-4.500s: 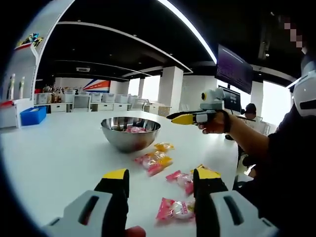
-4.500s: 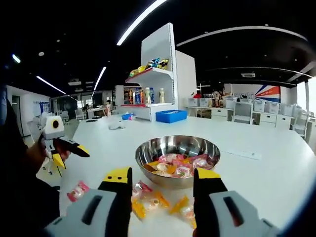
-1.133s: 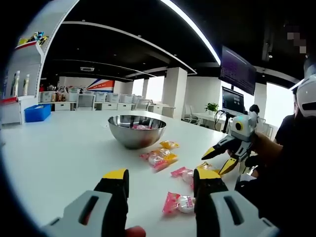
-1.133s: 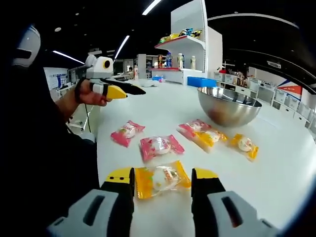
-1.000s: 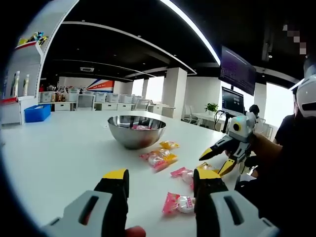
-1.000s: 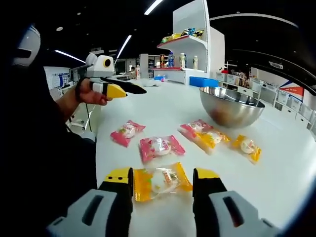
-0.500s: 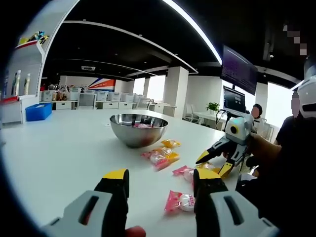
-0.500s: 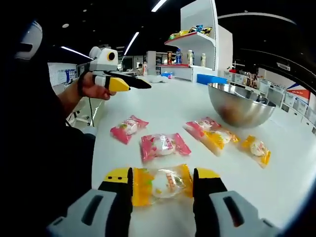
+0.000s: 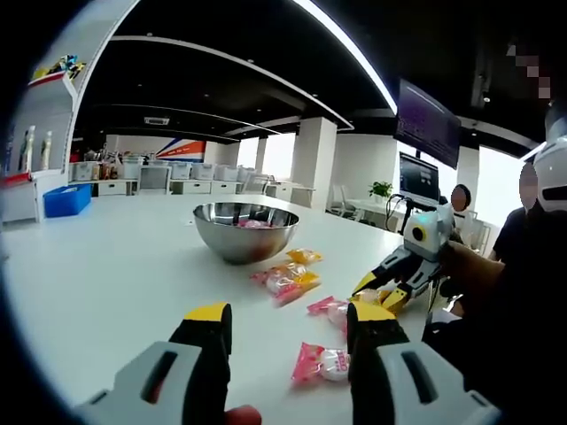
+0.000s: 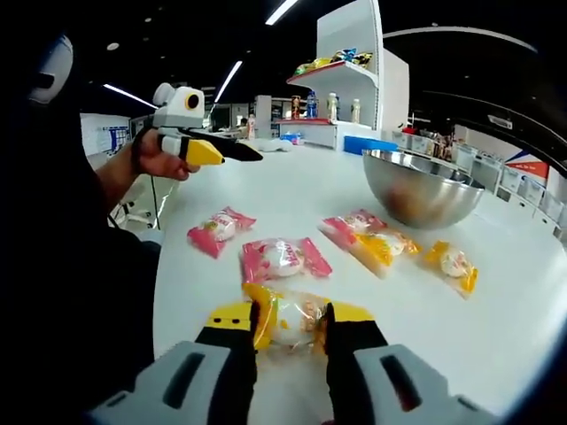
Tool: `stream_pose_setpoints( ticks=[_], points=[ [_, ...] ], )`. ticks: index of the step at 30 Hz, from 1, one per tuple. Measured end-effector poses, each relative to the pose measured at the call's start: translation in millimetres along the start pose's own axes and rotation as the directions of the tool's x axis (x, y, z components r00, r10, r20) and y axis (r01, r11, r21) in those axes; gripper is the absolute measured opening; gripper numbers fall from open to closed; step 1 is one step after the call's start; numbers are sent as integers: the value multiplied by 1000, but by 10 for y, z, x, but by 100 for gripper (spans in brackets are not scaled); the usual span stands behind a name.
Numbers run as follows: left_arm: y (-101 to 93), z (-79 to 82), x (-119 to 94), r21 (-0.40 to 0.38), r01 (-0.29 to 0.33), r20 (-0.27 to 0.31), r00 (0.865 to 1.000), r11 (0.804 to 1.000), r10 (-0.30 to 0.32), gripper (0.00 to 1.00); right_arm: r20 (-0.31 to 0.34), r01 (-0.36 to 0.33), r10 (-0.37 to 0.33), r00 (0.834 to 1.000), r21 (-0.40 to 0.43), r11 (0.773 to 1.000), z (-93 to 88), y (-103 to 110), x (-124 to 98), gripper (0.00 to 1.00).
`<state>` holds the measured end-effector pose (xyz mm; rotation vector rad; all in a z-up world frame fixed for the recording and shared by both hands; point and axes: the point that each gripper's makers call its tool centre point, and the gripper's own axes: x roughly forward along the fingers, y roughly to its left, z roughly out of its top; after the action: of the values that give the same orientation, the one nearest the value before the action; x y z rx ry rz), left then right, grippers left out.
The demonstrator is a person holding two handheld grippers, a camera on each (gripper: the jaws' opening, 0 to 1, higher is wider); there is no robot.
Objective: Pick up the marshmallows scattered on the table and place them into the bowl on the table
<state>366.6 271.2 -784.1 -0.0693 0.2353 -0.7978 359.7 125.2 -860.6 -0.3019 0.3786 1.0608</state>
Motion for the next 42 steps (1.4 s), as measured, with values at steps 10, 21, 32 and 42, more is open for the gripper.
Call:
stream_pose_setpoints(
  ticks=[10,21,32,42],
  points=[
    [-11,8,13,3,3,-2,1000,1000,-3,52,5,24,-24,1000,18,1000,3,-76,-36,28],
    [-6,10,7,3,2,1,1000,1000,-2,52,21,27,-28,999,28,999,69,-97,-61,28],
    [-9,10,-19,-2,3,6,1000,1000,-3,52,44,53,-54,998,27,998,264,-251,-129,28],
    [9,-3,-24,-3,2,2,1000,1000,-2,52,43,54,-52,998,-33,998,483,-403,-120,28]
  ],
)
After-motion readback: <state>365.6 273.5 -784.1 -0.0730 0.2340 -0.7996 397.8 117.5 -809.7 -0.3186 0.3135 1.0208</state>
